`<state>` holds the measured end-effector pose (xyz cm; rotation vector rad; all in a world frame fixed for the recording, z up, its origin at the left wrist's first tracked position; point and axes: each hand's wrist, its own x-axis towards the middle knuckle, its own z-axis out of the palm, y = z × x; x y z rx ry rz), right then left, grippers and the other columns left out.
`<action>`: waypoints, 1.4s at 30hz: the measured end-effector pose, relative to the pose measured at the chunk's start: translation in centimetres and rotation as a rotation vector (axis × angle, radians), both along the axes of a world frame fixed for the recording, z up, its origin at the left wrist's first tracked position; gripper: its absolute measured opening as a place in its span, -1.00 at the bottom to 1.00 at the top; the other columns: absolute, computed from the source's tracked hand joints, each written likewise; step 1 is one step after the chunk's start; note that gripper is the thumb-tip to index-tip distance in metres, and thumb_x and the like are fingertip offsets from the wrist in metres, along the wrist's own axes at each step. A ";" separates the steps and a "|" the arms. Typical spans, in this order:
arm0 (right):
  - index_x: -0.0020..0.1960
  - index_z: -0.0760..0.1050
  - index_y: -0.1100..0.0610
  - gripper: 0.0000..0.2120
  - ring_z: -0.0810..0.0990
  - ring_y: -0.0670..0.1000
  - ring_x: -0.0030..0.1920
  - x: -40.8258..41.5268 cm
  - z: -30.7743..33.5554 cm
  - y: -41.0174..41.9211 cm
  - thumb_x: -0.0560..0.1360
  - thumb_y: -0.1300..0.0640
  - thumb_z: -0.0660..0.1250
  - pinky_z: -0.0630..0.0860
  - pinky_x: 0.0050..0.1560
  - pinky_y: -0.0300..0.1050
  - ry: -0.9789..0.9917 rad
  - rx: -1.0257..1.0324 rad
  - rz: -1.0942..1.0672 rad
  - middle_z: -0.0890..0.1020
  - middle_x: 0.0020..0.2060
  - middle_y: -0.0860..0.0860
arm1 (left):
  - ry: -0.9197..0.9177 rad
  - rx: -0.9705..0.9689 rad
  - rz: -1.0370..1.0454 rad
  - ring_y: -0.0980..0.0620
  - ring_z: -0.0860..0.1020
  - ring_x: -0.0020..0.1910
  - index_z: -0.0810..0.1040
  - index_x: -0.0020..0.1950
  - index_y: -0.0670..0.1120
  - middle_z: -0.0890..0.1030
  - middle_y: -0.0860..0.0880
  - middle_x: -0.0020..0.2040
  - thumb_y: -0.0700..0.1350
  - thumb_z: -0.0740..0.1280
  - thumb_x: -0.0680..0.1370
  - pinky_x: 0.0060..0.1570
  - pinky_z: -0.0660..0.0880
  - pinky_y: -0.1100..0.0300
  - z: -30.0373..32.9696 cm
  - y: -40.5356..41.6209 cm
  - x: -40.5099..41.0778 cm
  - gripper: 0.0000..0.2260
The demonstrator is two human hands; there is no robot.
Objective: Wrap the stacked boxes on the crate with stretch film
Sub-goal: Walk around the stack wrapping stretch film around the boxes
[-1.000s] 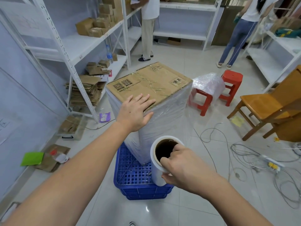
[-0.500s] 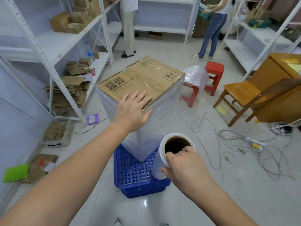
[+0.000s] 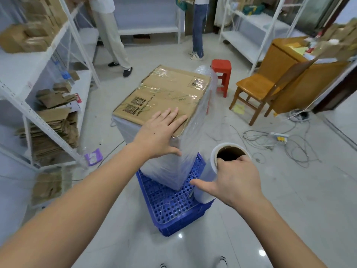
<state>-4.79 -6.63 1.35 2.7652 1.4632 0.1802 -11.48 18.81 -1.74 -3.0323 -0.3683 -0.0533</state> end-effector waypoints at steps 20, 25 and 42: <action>-0.51 0.37 0.02 -0.53 0.35 0.01 -0.51 1.1 -1.4 -1.2 0.23 -0.27 0.51 0.24 -0.20 -0.22 -0.153 0.003 0.456 0.34 -0.63 -0.08 | -0.010 0.032 0.014 -0.09 -0.01 0.68 -0.13 0.69 0.10 -0.02 -0.04 0.71 0.56 0.25 0.40 0.64 -0.04 -0.05 0.4 0.2 0.2 0.06; -0.45 0.33 0.03 -0.63 0.37 0.04 -0.50 -1.1 -1.9 -0.4 0.34 -0.20 0.33 0.48 -0.13 -0.09 -0.114 -0.008 0.713 0.45 -0.59 -0.06 | -0.016 0.039 0.020 -0.09 0.00 0.68 -0.11 0.69 0.10 -0.02 -0.03 0.71 0.56 0.27 0.39 0.64 -0.03 -0.05 0.1 -0.3 0.0 0.06; -0.39 0.31 0.05 -0.46 0.35 0.02 -0.54 -5.1 -2.5 -1.1 0.36 -0.39 0.36 0.44 -0.15 -0.07 -0.019 0.081 0.371 0.41 -0.60 -0.07 | -0.030 0.028 0.089 -0.07 0.01 0.68 -0.05 0.69 0.11 0.01 0.00 0.71 0.54 0.32 0.37 0.63 -0.03 -0.05 0.3 -1.3 0.5 0.06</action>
